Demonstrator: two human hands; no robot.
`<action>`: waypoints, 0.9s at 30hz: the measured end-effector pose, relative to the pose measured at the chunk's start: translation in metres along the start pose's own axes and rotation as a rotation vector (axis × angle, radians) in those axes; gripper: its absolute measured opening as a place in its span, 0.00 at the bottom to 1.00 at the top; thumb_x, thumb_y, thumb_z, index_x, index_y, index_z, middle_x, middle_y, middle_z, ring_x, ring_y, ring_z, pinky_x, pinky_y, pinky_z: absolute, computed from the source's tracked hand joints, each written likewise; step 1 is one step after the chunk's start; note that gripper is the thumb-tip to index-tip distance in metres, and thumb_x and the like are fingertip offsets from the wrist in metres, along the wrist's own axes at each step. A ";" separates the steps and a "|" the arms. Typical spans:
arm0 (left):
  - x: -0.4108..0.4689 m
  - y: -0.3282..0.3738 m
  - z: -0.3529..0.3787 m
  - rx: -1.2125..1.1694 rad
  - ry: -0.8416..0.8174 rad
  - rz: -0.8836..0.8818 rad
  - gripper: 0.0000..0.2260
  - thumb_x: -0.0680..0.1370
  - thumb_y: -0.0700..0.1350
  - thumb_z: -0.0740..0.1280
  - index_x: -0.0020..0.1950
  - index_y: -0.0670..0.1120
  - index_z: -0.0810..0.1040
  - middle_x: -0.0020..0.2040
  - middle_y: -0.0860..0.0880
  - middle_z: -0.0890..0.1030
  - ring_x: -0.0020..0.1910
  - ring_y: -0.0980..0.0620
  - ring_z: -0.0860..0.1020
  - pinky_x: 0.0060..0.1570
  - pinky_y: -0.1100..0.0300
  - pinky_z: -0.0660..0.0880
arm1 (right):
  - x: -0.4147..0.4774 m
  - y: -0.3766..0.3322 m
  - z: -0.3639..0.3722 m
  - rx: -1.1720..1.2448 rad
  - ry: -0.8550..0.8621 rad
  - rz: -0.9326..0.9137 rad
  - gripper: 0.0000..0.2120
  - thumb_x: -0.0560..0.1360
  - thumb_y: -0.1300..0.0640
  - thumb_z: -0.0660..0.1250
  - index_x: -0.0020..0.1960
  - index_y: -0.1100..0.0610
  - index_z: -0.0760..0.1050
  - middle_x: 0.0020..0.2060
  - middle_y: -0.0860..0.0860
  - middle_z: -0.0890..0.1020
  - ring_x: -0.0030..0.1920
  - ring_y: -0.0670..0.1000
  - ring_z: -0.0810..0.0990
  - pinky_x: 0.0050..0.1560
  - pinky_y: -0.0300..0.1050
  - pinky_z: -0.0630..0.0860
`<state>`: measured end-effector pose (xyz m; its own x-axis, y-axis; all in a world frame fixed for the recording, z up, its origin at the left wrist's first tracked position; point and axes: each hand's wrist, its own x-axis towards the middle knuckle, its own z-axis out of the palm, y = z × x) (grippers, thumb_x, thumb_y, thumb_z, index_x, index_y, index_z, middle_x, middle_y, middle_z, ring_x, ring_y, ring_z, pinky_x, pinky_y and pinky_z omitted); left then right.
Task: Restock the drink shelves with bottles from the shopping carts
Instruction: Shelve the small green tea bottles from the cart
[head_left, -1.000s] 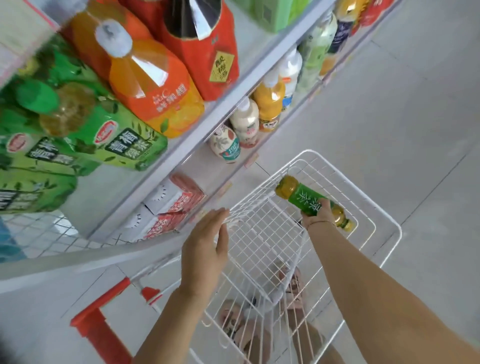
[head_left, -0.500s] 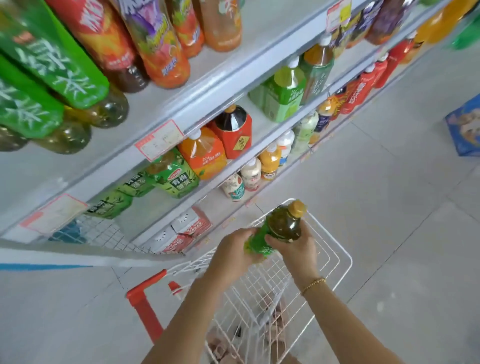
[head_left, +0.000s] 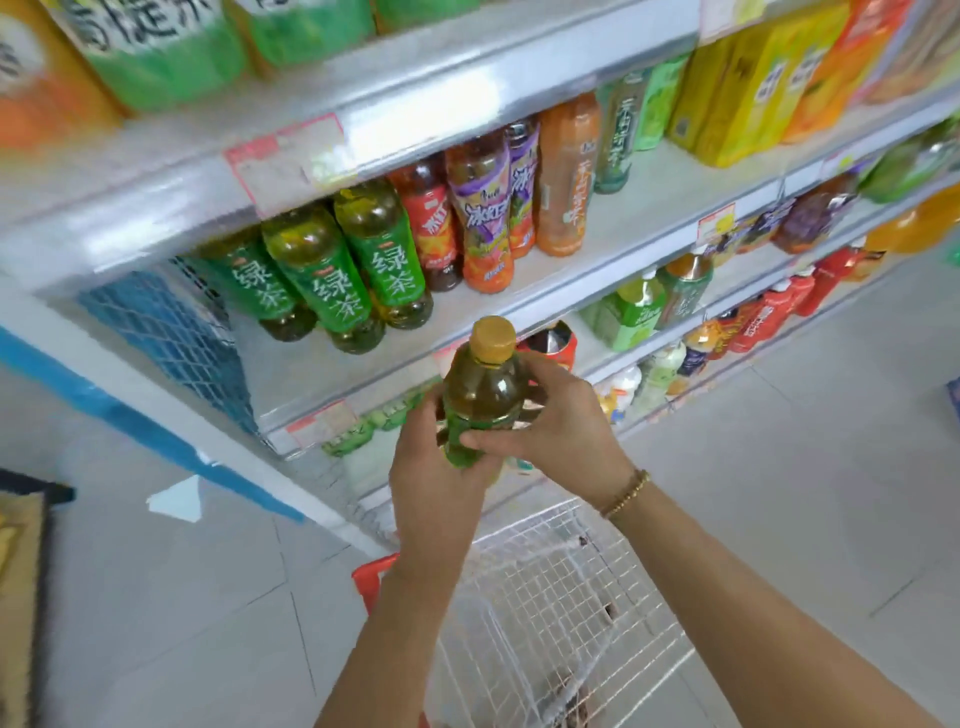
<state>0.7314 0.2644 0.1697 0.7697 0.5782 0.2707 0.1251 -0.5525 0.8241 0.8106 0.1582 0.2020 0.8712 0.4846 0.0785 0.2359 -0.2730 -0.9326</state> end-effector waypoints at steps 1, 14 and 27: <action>0.004 0.003 -0.010 0.005 0.028 -0.017 0.29 0.63 0.39 0.78 0.62 0.44 0.75 0.53 0.55 0.78 0.50 0.65 0.72 0.50 0.77 0.68 | 0.004 -0.006 0.005 0.012 -0.044 -0.036 0.30 0.56 0.49 0.81 0.54 0.46 0.73 0.45 0.42 0.81 0.48 0.44 0.81 0.51 0.45 0.80; 0.075 -0.025 -0.074 -0.217 0.389 -0.168 0.31 0.66 0.38 0.77 0.62 0.58 0.69 0.57 0.59 0.76 0.55 0.64 0.75 0.58 0.72 0.70 | 0.072 0.033 0.035 -0.790 -0.286 -0.032 0.31 0.78 0.43 0.58 0.76 0.54 0.55 0.76 0.54 0.54 0.76 0.56 0.49 0.74 0.47 0.48; 0.137 -0.057 -0.107 -0.108 0.363 -0.280 0.28 0.66 0.44 0.78 0.64 0.48 0.72 0.57 0.53 0.79 0.55 0.55 0.76 0.59 0.56 0.74 | 0.083 0.032 0.049 -0.946 -0.311 -0.020 0.29 0.81 0.51 0.52 0.76 0.61 0.46 0.76 0.55 0.51 0.76 0.54 0.46 0.74 0.42 0.48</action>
<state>0.7629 0.4392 0.2131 0.4442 0.8794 0.1713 0.2156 -0.2905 0.9323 0.8695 0.2309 0.1612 0.7437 0.6556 -0.1306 0.6132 -0.7469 -0.2573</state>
